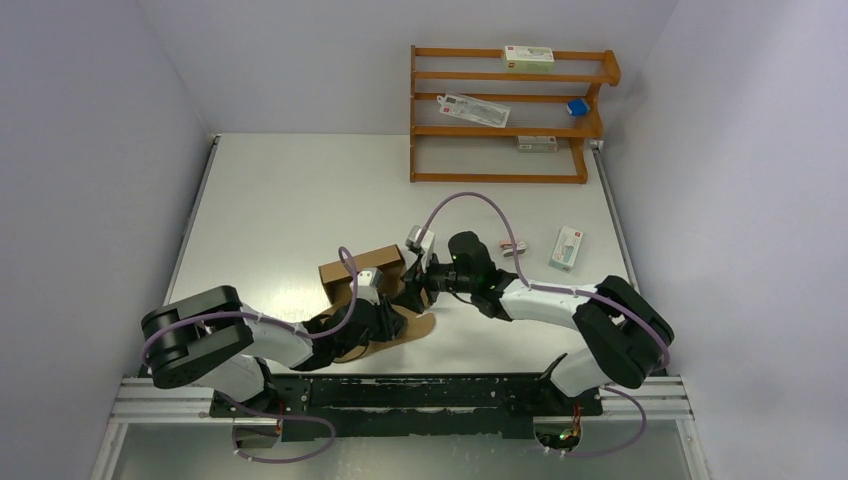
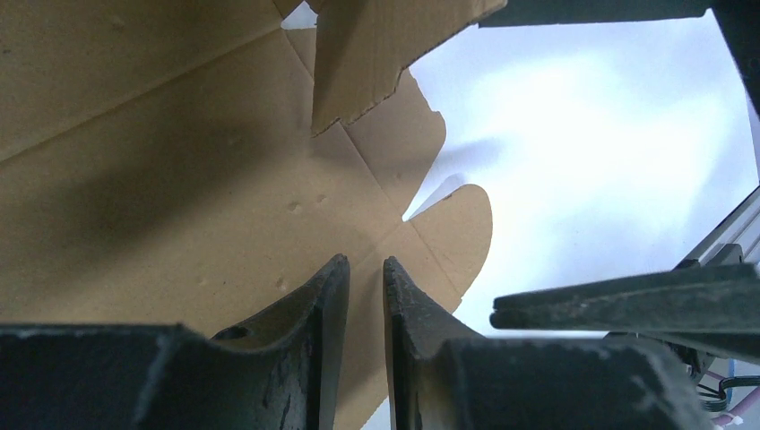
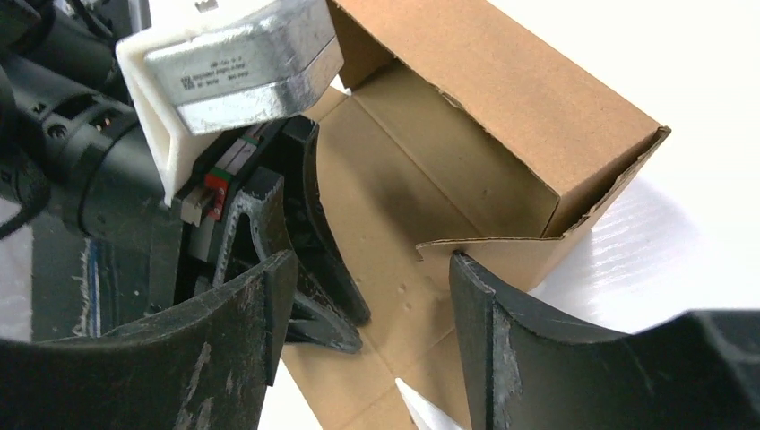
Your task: Fold the paper box
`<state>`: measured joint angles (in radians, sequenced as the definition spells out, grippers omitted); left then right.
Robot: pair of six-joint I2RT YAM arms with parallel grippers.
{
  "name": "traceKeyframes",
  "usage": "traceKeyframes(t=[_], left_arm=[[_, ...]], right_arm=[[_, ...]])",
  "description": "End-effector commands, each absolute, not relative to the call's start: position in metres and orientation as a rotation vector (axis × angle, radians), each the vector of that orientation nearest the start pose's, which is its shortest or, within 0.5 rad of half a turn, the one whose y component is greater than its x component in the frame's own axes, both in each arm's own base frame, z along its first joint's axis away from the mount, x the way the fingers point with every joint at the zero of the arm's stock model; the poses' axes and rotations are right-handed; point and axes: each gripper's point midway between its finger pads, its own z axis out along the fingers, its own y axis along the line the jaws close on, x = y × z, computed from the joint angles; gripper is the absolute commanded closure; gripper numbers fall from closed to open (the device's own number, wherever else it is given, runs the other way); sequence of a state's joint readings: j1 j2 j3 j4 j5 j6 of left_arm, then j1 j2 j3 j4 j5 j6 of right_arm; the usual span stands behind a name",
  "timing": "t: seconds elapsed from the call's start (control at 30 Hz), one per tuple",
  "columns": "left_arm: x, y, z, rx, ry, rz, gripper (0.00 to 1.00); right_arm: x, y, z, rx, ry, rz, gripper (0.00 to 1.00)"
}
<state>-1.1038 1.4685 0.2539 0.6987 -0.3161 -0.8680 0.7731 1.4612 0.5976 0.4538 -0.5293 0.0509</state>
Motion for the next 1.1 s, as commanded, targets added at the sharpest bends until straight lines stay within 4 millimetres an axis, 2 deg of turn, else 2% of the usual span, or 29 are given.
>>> traceKeyframes(t=[0.0,0.2,0.4,0.53,0.7,0.83,1.07], left_arm=[[0.161,-0.277,-0.001,0.119,2.265,-0.783,0.72],[0.160,-0.277,-0.002,0.127,2.269,-0.788,0.72],[0.160,-0.279,-0.001,0.127,2.268,-0.794,0.73],[0.162,-0.275,0.003,0.110,2.257,-0.780,0.72],[0.164,-0.267,0.002,0.099,2.257,-0.739,0.73],[0.164,-0.264,0.000,0.098,2.262,-0.720,0.73],[0.164,-0.263,0.001,0.103,2.261,-0.717,0.73]], right_arm=[[0.216,0.328,0.100,-1.180,1.653,0.958,0.33],[0.223,0.325,0.091,-1.245,1.652,0.879,0.35],[0.213,0.331,0.094,-1.264,1.650,0.957,0.42],[0.209,0.321,0.106,-1.232,1.652,0.932,0.43],[0.216,0.301,0.121,-1.135,1.687,0.838,0.43],[0.229,0.284,0.139,-1.029,1.693,0.785,0.42],[0.285,0.247,0.156,-0.802,1.760,0.612,0.42]])
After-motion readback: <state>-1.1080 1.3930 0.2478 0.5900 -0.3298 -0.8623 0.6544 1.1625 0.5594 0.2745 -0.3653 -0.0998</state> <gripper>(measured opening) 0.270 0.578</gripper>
